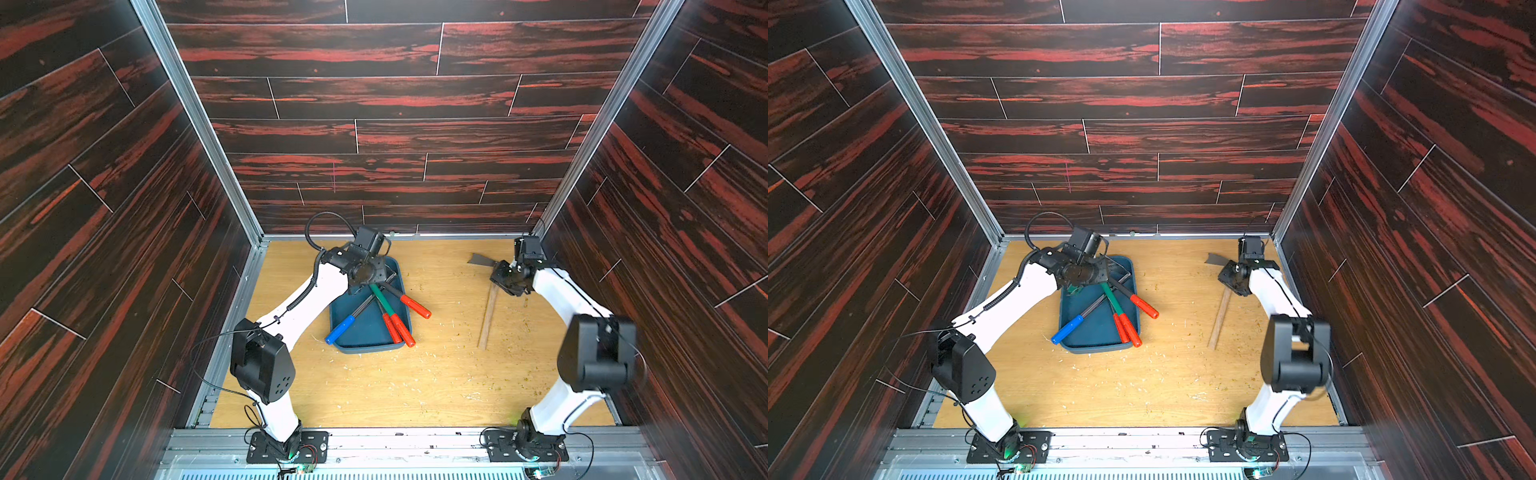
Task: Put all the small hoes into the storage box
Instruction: Pick up the hoe from the center of the board.
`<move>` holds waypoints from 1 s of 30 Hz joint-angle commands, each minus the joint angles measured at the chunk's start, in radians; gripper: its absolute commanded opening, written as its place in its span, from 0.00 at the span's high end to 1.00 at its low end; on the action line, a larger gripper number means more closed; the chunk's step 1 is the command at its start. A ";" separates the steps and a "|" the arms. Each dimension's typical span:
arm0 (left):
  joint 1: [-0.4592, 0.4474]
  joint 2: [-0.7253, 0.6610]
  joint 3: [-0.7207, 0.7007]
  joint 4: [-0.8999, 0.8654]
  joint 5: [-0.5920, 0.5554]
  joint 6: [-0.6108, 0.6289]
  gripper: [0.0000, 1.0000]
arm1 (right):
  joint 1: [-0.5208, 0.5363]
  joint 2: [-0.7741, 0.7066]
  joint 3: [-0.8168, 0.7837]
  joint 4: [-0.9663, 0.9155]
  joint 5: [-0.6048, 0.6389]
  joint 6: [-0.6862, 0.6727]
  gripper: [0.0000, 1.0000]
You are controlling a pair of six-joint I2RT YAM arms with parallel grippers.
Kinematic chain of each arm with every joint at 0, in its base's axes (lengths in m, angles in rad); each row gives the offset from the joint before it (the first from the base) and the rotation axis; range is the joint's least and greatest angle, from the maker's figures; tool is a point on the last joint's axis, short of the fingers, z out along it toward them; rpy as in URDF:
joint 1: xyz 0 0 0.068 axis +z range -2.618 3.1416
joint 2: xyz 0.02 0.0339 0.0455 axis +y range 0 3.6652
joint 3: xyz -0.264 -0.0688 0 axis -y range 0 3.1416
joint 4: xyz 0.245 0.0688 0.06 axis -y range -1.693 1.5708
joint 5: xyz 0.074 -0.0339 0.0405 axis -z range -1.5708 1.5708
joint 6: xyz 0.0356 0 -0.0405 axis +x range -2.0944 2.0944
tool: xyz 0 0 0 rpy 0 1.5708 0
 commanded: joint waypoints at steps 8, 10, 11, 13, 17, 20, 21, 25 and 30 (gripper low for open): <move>0.002 -0.121 -0.100 0.028 -0.021 0.028 0.50 | -0.038 0.245 0.251 -0.096 0.099 -0.056 0.56; 0.003 -0.128 -0.107 0.037 -0.014 0.030 0.50 | -0.042 0.290 0.294 -0.109 0.106 -0.069 0.56; 0.002 -0.129 -0.103 0.029 -0.019 0.029 0.51 | -0.044 0.312 0.314 -0.118 0.107 -0.074 0.56; 0.002 -0.134 -0.108 0.037 -0.018 0.036 0.50 | -0.044 0.353 0.356 -0.137 0.113 -0.085 0.56; 0.002 -0.149 -0.112 0.040 -0.040 0.040 0.50 | -0.044 0.409 0.414 -0.164 0.122 -0.099 0.56; 0.002 -0.160 -0.115 0.042 -0.055 0.041 0.49 | -0.044 0.432 0.440 -0.168 0.126 -0.111 0.56; 0.002 -0.162 -0.118 0.045 -0.056 0.042 0.50 | -0.044 0.441 0.451 -0.174 0.129 -0.116 0.56; 0.002 -0.161 -0.117 0.048 -0.058 0.040 0.49 | -0.045 0.477 0.488 -0.192 0.134 -0.129 0.56; 0.003 -0.165 -0.117 0.048 -0.055 0.032 0.49 | -0.045 0.521 0.521 -0.205 0.138 -0.138 0.56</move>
